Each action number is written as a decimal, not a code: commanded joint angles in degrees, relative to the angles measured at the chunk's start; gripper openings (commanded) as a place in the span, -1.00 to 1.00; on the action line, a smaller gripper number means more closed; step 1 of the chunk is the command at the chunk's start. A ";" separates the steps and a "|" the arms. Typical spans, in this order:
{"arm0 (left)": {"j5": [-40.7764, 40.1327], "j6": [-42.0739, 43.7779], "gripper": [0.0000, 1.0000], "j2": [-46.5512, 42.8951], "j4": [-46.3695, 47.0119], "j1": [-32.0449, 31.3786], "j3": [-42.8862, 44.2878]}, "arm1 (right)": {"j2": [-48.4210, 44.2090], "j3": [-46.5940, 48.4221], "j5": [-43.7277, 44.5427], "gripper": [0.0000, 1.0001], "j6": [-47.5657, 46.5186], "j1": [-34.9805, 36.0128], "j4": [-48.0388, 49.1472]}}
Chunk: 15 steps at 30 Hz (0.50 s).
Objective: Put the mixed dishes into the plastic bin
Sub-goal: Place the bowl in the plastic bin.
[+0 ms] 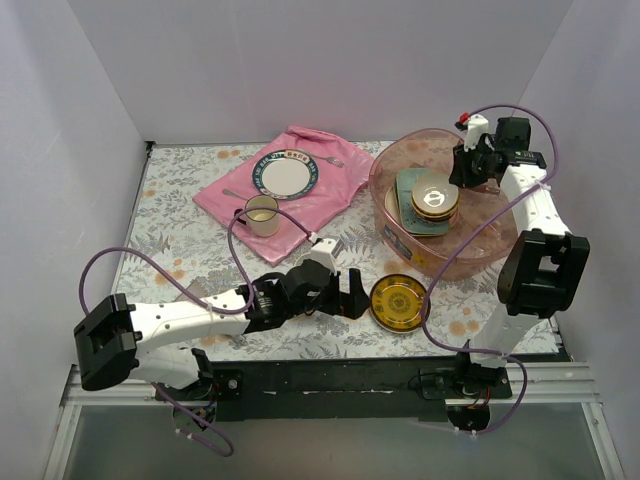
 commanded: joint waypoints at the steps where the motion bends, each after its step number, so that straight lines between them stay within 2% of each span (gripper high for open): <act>1: 3.22 0.38 0.96 1.93 2.38 0.28 2.00 | -5.71 -0.22 -1.88 -0.29 -0.96 0.00 3.34; 3: 4.80 0.38 0.96 3.16 2.65 0.28 2.70 | -7.46 -0.66 -2.32 -0.14 -1.40 0.00 3.34; 4: 5.24 0.38 0.96 4.47 2.91 0.19 2.88 | -8.08 -1.09 -2.93 -0.12 -1.40 0.00 3.34; 15: 8.68 0.29 0.96 13.53 2.12 0.19 8.24 | -17.83 -6.97 -8.56 -0.07 0.09 -0.09 3.87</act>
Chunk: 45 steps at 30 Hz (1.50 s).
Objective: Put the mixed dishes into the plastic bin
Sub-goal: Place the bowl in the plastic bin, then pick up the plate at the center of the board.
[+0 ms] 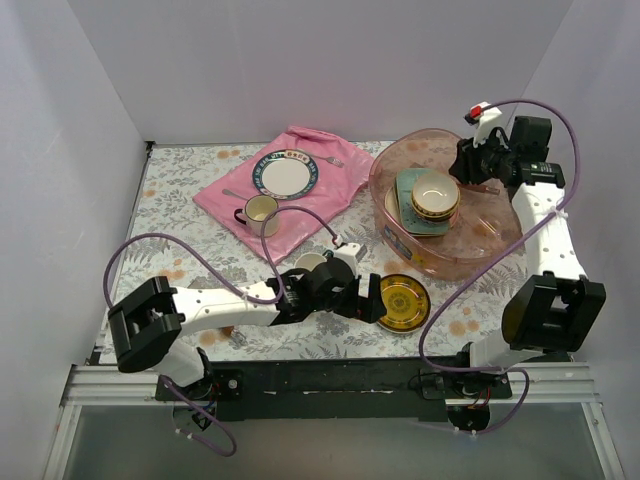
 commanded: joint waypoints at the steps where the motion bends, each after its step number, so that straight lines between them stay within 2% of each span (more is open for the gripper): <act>1: 1.27 0.20 0.96 2.67 -0.78 0.28 4.50 | -5.40 -3.31 -4.84 -0.07 0.53 -0.07 1.48; 6: -2.42 -0.06 0.86 8.72 -5.35 0.19 8.90 | -14.44 -9.98 -9.50 -0.07 0.53 -0.15 3.15; 11: -8.30 0.11 0.76 14.18 -13.00 0.10 15.22 | -22.36 -21.14 -13.46 -0.07 2.10 -0.24 6.31; 17: -13.15 1.96 0.53 20.60 -19.24 -0.08 21.55 | -30.98 -30.46 -15.22 -0.05 3.69 -1.03 9.83; 22: -13.59 3.72 0.27 24.73 -21.87 -0.34 25.51 | -32.48 -32.23 -16.62 -0.05 3.87 -1.82 9.75; 26: -14.55 4.16 -0.07 27.10 -23.29 -0.51 27.45 | -33.10 -32.85 -17.68 -0.05 4.13 -2.79 9.83; 30: -16.22 4.51 -0.28 27.55 -24.87 -0.86 28.42 | -33.36 -33.11 -18.21 -0.05 4.13 -3.23 9.83; 35: -19.12 5.39 -0.33 26.67 -27.86 -1.57 30.09 | -33.45 -33.29 -18.65 -0.05 4.22 -3.58 9.66; 41: -18.86 6.27 -0.59 25.62 -29.26 -1.75 30.00 | -33.54 -33.03 -18.83 -0.05 4.22 -3.84 9.66; 43: -18.42 6.01 -0.59 25.44 -29.18 -1.75 29.56 | -33.45 -32.85 -18.83 -0.05 4.22 -3.85 9.48; 45: -17.99 5.83 -0.43 25.09 -29.00 -1.75 29.30 | -33.63 -32.76 -18.92 -0.05 4.22 -3.93 9.48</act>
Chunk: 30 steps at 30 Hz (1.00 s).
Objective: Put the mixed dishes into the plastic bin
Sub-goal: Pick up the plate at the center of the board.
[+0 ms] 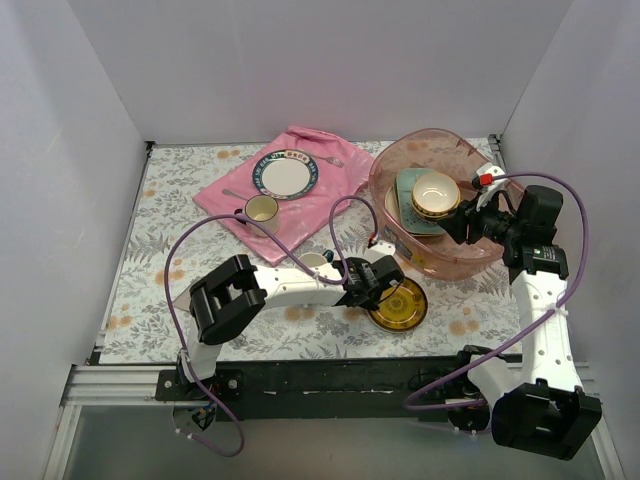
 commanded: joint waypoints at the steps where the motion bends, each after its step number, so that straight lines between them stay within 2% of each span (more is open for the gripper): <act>1: -0.96 0.52 -0.35 -3.02 -2.05 -0.17 0.23 | -1.02 -0.19 -1.43 -0.05 0.61 -0.52 1.79; 3: -0.87 0.43 -0.18 -3.28 -1.61 -0.08 -0.12 | -0.93 -0.19 -1.43 -0.05 0.61 -0.52 1.79; 8: -0.08 0.69 -0.18 -2.58 -1.17 -0.17 -0.39 | -0.93 -0.19 -1.52 -0.05 0.61 -0.70 1.70; 9: 0.10 0.69 -0.29 -2.58 -1.08 -0.17 -0.39 | -0.93 -0.19 -1.52 -0.05 0.61 -0.70 1.61; 18: 0.89 1.31 -0.76 -4.60 -1.08 -0.08 -0.56 | -1.02 -0.02 -1.69 -0.05 0.61 -1.05 1.35; 19: 0.89 1.31 -0.92 -5.04 -1.17 -0.08 -0.74 | -1.02 -0.02 -1.87 -0.05 0.61 -1.14 1.35; 20: 0.89 1.22 -1.00 -5.65 -1.17 -0.17 -0.65 | -1.10 0.07 -1.78 -0.05 0.61 -1.14 1.35; 29: 0.54 0.69 -1.00 -9.79 -0.91 -0.17 -1.62 | -1.10 0.68 -1.96 -0.05 0.17 -1.23 0.65; 30: 0.63 0.60 -0.93 -10.31 -0.73 -0.17 -1.79 | -1.02 0.68 -1.96 -0.05 0.08 -1.23 0.47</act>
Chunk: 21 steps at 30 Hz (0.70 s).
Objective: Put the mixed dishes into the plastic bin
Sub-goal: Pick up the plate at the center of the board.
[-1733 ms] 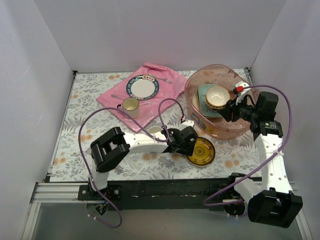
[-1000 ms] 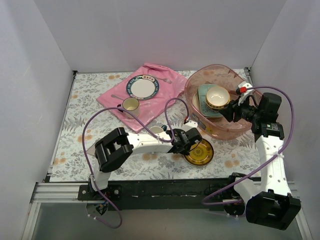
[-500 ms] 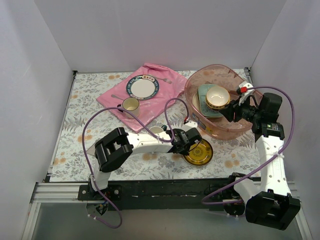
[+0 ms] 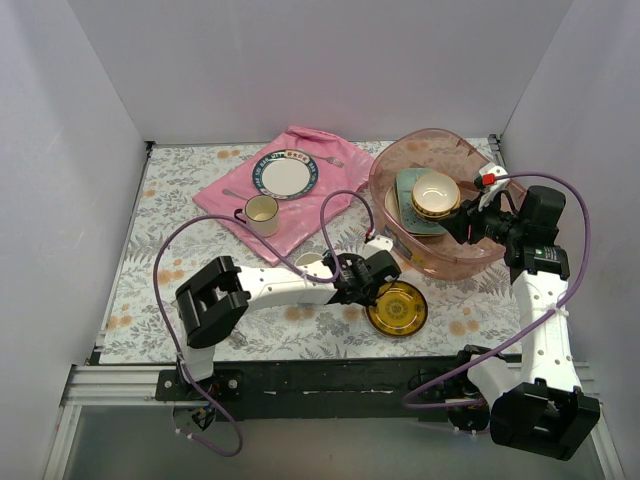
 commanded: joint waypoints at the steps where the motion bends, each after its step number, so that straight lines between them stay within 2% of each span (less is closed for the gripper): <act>1: -0.01 -0.27 -0.73 -6.36 0.73 -0.22 -1.01 | -0.97 0.77 -1.37 -0.05 0.11 -0.20 0.32; 2: 0.52 -0.27 -0.57 -6.45 0.99 -0.22 -1.53 | -0.97 0.77 -1.45 -0.05 0.02 -0.20 0.32; 3: 0.96 -0.45 -0.29 -6.54 1.35 -0.13 -1.80 | -0.97 0.77 -1.46 -0.05 0.02 -0.20 0.32; 6: 2.36 -0.88 -0.12 -5.57 2.31 0.05 -2.50 | -0.97 0.60 -1.72 -0.05 0.11 -0.11 0.32; 13: 5.70 -1.41 -0.06 -2.41 5.13 2.07 -4.08 | -1.32 0.42 -1.63 -0.05 0.02 -0.20 0.14; 17: 8.25 -1.24 -0.28 -1.79 6.35 3.12 -4.96 | -1.41 0.07 -1.54 -0.05 0.02 -0.20 0.05; 21: 10.45 -1.24 -0.31 -1.00 7.32 3.56 -5.84 | -1.50 0.07 -1.72 -0.05 0.02 -0.29 0.05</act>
